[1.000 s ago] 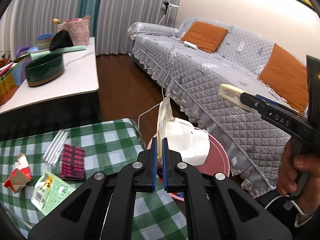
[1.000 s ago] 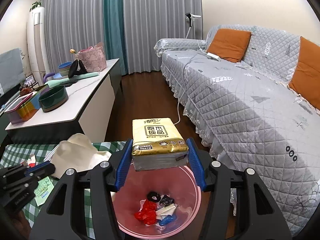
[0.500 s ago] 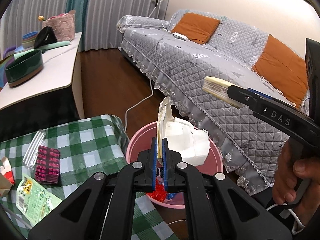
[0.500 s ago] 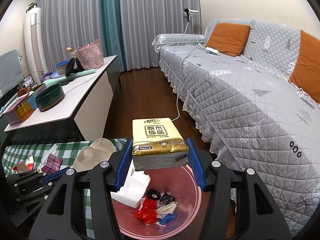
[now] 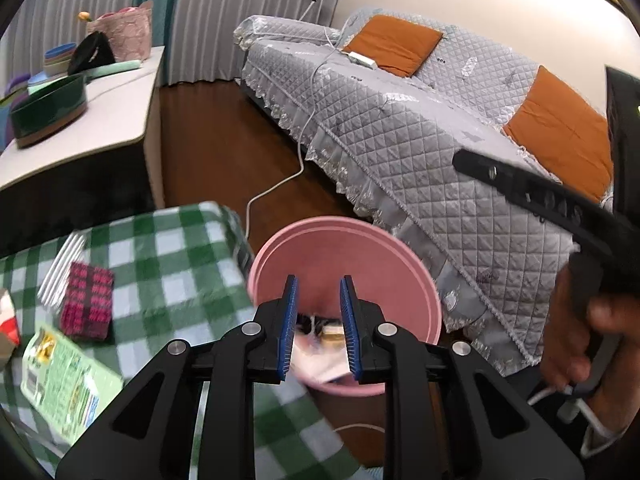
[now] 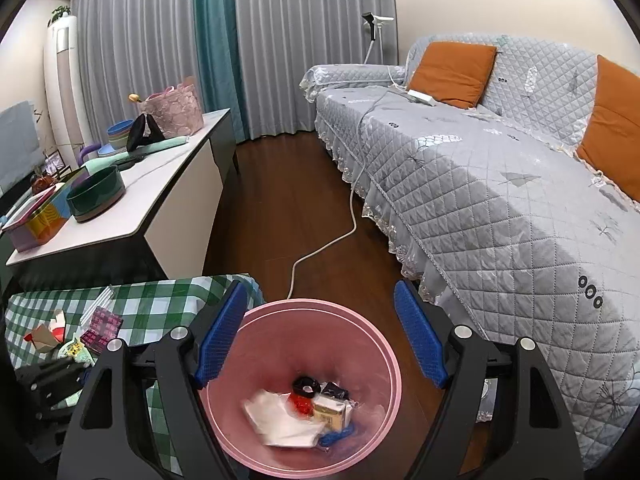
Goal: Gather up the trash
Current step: 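Open both grippers to drop the white packaging and tissue pack into the bucket, then move both grippers back over the table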
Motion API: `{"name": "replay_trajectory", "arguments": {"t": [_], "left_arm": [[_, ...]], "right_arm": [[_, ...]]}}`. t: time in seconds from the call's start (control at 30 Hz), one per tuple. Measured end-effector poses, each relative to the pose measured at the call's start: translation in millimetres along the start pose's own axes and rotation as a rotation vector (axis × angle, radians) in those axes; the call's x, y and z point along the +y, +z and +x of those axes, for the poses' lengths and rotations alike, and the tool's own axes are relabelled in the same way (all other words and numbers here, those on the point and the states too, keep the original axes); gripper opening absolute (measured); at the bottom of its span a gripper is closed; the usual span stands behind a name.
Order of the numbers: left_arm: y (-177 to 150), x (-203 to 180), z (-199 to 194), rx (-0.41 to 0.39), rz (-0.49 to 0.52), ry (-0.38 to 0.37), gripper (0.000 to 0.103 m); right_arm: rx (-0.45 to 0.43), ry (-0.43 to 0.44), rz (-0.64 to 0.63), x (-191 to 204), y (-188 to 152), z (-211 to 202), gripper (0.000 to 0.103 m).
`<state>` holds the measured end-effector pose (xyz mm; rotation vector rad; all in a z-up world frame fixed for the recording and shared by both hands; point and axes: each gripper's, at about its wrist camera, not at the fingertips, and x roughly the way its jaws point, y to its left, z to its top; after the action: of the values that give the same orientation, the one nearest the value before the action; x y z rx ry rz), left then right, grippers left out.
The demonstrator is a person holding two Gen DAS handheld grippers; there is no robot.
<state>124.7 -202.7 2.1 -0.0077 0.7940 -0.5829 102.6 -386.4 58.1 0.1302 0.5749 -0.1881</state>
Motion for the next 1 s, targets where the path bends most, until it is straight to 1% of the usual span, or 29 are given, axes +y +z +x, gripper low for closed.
{"name": "replay_trajectory", "arguments": {"t": [0.17, 0.27, 0.33, 0.43, 0.57, 0.63, 0.7, 0.77, 0.8, 0.83, 0.93, 1.0], "left_arm": [[-26.6, 9.9, -27.1, 0.014, 0.012, 0.026, 0.021], [-40.8, 22.2, -48.1, 0.019, 0.012, 0.047, 0.021], [-48.6, 34.5, -64.9, 0.018, 0.011, 0.067, 0.021], [-53.7, 55.0, -86.1, 0.009, 0.009, 0.103, 0.021], [-53.5, 91.9, -115.2, -0.038, -0.02, 0.168, 0.021], [-56.7, 115.5, -124.3, -0.072, -0.067, 0.207, 0.021], [-61.7, 134.6, -124.9, -0.084, -0.123, 0.226, 0.021], [-67.3, 152.9, -120.7, -0.083, -0.17, 0.26, 0.021], [-68.7, 161.9, -118.6, -0.081, -0.2, 0.261, 0.021], [-70.2, 168.1, -118.6, -0.082, -0.214, 0.26, 0.021], [-72.6, 186.0, -113.6, -0.079, -0.226, 0.294, 0.021], [-73.4, 197.8, -109.6, -0.066, -0.26, 0.285, 0.021]], "right_arm": [[-0.012, 0.02, -0.014, 10.1, -0.1, -5.3, 0.075], [-0.014, 0.051, -0.012, 19.4, 0.7, -9.0, 0.07], [-0.016, 0.079, -0.008, 27.8, 0.8, -12.1, 0.066], [-0.019, 0.131, -0.005, 43.1, 0.4, -17.0, 0.054], [-0.03, 0.191, -0.028, 68.2, -2.2, -23.3, 0.046], [-0.029, 0.221, -0.041, 80.4, -5.8, -24.4, 0.042], [-0.019, 0.245, -0.059, 93.7, -11.1, -23.2, 0.04], [0.005, 0.279, -0.072, 107.9, -17.8, -18.7, 0.038], [0.016, 0.292, -0.077, 114.5, -21.0, -16.2, 0.037], [0.023, 0.3, -0.08, 118.2, -22.8, -14.6, 0.036], [0.048, 0.332, -0.104, 140.4, -29.7, -6.1, 0.036], [0.054, 0.344, -0.121, 150.8, -33.1, -2.2, 0.036]]}}
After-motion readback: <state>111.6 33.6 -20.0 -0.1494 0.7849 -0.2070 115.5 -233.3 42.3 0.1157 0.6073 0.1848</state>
